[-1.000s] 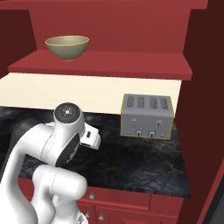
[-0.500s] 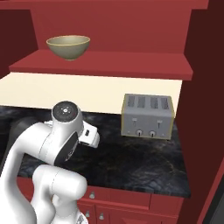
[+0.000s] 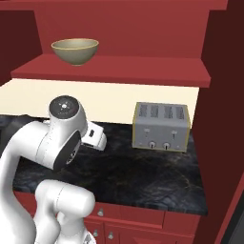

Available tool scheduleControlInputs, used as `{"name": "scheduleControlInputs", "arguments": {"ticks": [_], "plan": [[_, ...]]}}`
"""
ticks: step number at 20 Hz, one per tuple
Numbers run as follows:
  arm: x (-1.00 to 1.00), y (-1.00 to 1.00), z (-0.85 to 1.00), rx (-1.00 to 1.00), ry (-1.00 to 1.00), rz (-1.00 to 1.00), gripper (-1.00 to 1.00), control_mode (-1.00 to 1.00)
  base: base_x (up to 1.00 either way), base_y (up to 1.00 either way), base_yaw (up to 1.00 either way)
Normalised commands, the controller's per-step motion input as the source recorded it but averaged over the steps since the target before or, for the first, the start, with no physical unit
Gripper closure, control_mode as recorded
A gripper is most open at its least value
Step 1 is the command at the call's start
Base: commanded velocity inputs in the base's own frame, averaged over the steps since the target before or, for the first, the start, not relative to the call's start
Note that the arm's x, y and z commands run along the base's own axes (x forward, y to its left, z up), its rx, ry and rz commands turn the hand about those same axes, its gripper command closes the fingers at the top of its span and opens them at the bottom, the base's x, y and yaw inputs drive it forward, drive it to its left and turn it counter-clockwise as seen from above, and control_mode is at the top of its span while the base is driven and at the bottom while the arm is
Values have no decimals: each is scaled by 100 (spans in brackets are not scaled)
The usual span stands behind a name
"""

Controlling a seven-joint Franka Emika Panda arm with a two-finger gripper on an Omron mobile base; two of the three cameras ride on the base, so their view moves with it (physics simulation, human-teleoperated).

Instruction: Move the bowls from the cabinet to the plates on the dining table.

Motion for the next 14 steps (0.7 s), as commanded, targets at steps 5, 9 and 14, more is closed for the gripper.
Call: {"name": "scheduleControlInputs", "arguments": {"ticks": [5, 9, 14], "plan": [[-6, 0, 50, 0, -4, 0, -100, -100, 0, 0, 0], [-15, 0, 55, 0, -7, 0, -100, -100, 0, 0, 0], [-27, 0, 54, 0, -8, 0, -100, -100, 0, 0, 0]]}}
